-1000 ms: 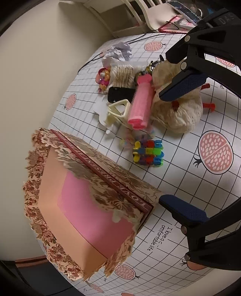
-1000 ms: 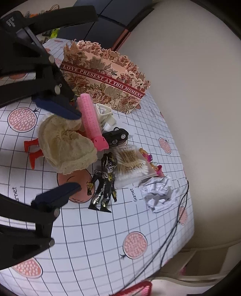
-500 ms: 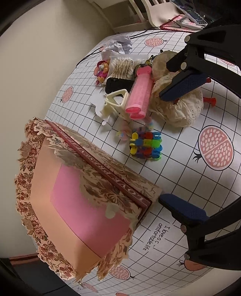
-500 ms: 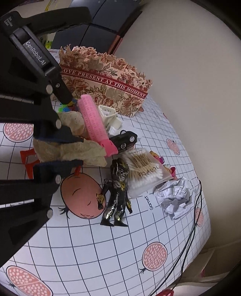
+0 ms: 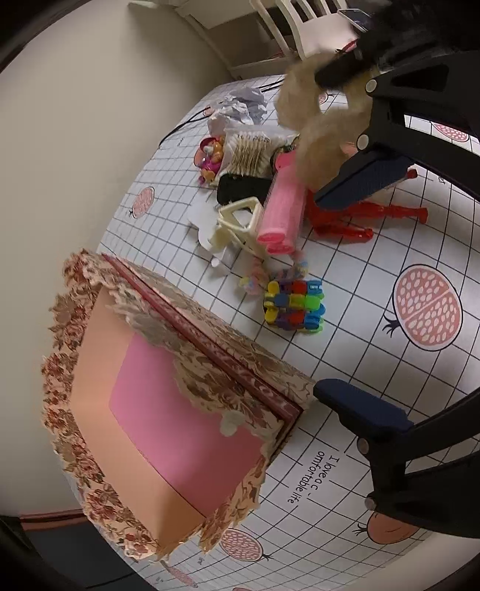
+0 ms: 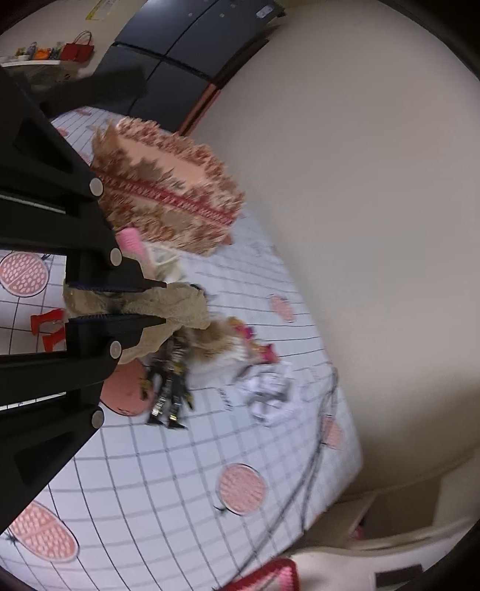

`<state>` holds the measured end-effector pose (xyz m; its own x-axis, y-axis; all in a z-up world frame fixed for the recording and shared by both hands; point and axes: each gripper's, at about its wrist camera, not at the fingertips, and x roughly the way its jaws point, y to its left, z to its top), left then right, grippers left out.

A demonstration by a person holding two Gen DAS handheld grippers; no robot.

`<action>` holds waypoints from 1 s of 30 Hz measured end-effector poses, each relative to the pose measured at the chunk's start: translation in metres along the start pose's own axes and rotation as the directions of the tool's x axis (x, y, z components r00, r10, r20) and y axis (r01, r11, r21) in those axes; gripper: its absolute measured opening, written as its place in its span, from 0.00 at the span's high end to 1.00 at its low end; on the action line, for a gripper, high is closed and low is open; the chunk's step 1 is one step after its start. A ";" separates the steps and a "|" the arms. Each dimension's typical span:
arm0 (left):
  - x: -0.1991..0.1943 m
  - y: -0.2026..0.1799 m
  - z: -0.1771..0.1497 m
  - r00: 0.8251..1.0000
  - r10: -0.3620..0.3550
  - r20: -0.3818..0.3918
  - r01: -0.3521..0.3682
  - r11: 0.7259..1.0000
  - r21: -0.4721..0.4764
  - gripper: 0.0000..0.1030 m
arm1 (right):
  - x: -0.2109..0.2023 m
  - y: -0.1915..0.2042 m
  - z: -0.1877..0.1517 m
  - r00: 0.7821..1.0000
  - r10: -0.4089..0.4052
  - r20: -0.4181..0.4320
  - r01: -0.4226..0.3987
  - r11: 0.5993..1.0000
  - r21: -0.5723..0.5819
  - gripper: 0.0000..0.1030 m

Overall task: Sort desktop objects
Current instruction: 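Grasp the red action figure with the left tool while the right tool lifts the lace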

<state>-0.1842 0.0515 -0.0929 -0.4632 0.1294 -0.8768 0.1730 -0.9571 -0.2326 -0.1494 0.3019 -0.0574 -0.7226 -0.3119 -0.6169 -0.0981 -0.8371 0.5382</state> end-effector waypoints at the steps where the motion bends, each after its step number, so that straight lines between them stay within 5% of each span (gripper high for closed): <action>1: -0.001 -0.002 -0.001 1.000 -0.001 0.003 0.001 1.000 0.007 0.10 | -0.006 0.000 0.003 1.000 -0.004 0.019 0.004 1.000 0.003 0.90; 13: 0.018 -0.050 -0.026 0.999 -0.036 -0.036 0.038 0.997 0.061 0.12 | -0.040 -0.006 0.017 0.982 -0.147 0.119 0.152 0.988 -0.031 0.90; 30: 0.043 -0.081 -0.046 0.997 0.033 -0.073 -0.020 0.985 0.170 0.46 | -0.036 -0.023 0.015 0.988 -0.128 0.090 0.126 0.992 0.026 0.90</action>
<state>-0.1780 0.1468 -0.1312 -0.3930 0.1166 -0.9121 0.0323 -0.9896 -0.1404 -0.1312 0.3397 -0.0387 -0.7624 -0.1607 -0.6268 -0.2062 -0.8579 0.4707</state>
